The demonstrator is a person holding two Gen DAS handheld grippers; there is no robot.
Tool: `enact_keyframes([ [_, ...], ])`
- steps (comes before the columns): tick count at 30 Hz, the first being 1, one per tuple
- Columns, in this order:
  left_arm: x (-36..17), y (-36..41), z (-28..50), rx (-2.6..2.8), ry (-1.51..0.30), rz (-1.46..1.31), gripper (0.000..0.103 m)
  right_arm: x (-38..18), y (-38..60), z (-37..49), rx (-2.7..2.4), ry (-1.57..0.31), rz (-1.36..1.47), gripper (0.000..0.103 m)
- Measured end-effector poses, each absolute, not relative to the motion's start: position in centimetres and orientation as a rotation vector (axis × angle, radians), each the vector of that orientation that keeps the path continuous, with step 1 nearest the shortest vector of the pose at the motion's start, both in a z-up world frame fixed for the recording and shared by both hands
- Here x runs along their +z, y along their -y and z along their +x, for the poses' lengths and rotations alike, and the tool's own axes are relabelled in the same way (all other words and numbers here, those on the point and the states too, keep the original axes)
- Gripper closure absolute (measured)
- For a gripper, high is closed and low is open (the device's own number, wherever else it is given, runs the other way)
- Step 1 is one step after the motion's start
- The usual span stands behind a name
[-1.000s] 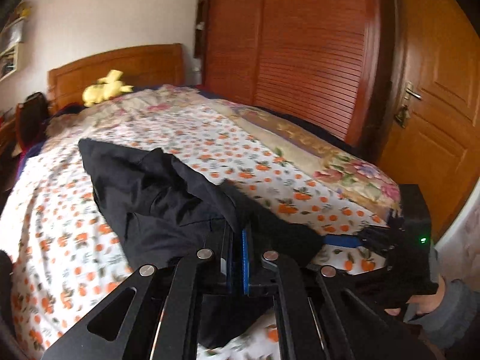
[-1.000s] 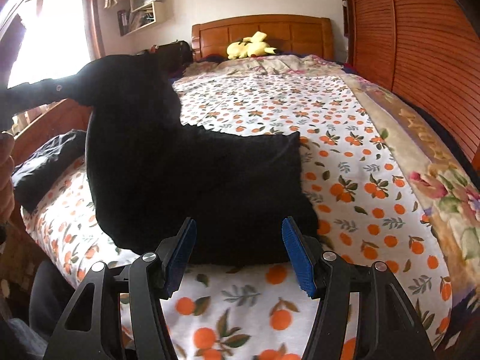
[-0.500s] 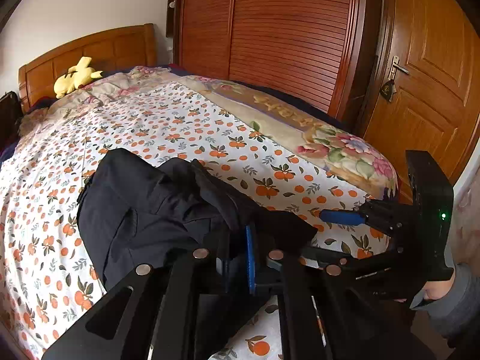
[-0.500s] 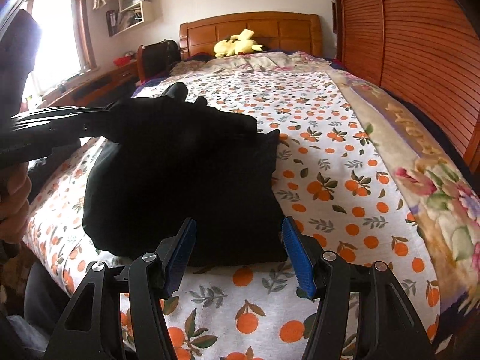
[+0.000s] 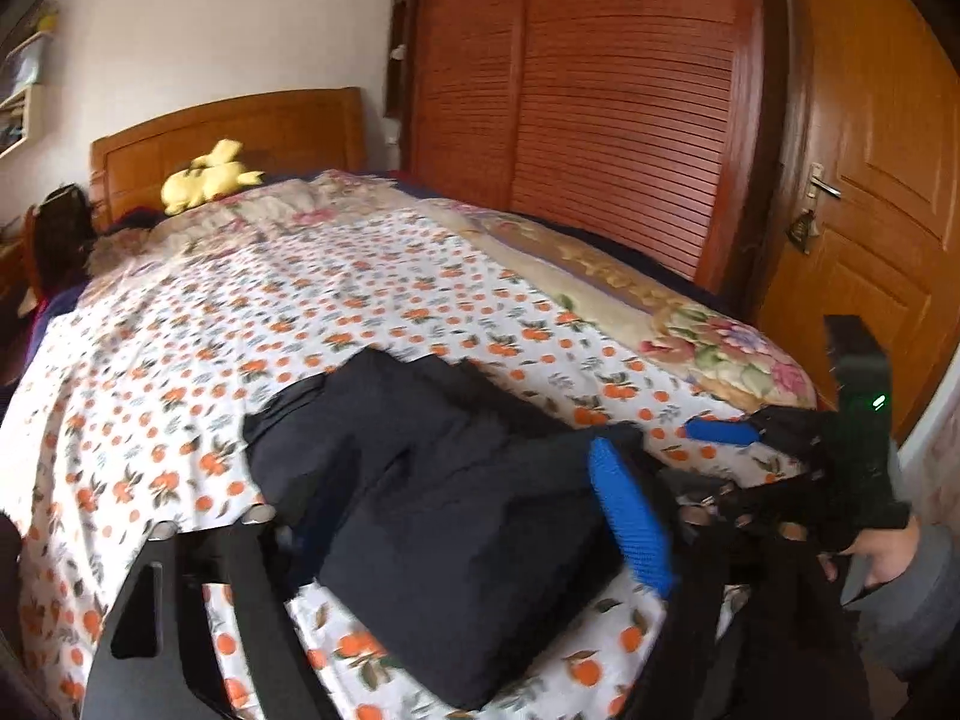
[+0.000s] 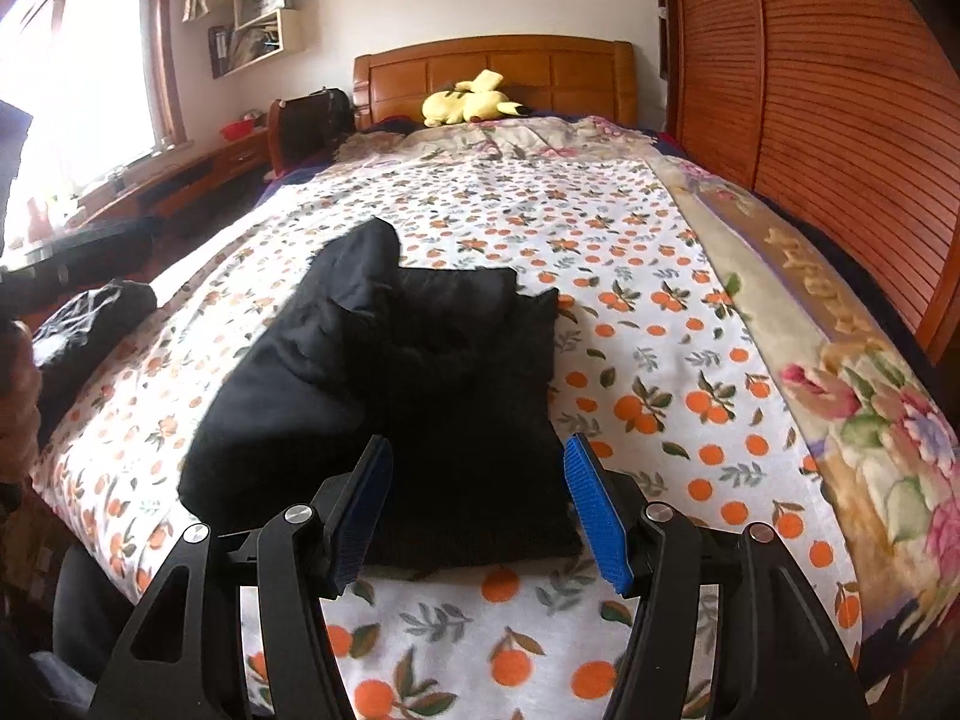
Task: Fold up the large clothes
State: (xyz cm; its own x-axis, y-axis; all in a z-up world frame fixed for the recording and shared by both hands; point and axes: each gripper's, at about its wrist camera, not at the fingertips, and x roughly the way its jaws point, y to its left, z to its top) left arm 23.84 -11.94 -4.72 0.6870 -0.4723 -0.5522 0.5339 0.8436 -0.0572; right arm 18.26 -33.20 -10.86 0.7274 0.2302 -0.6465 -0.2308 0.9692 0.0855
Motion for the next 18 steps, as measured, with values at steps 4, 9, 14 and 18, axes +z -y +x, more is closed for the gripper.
enact_keyframes([
  [4,-5.9,9.2,23.4,-0.506,-0.574,0.124,0.003,-10.1,31.2,19.1,0.282,-0.701,-0.014,0.045],
  [9,-7.7,6.3,23.2,-0.463,-0.603,0.108,0.003,-9.6,28.8,20.0,0.308,-0.689,-0.030,0.035],
  [14,-9.5,3.6,23.0,-0.419,-0.631,0.074,0.003,-9.7,27.1,20.9,0.312,-0.702,-0.044,0.035],
  [18,-10.7,1.7,22.7,-0.389,-0.652,0.054,0.003,-10.0,26.5,21.7,0.301,-0.713,-0.056,0.035],
])
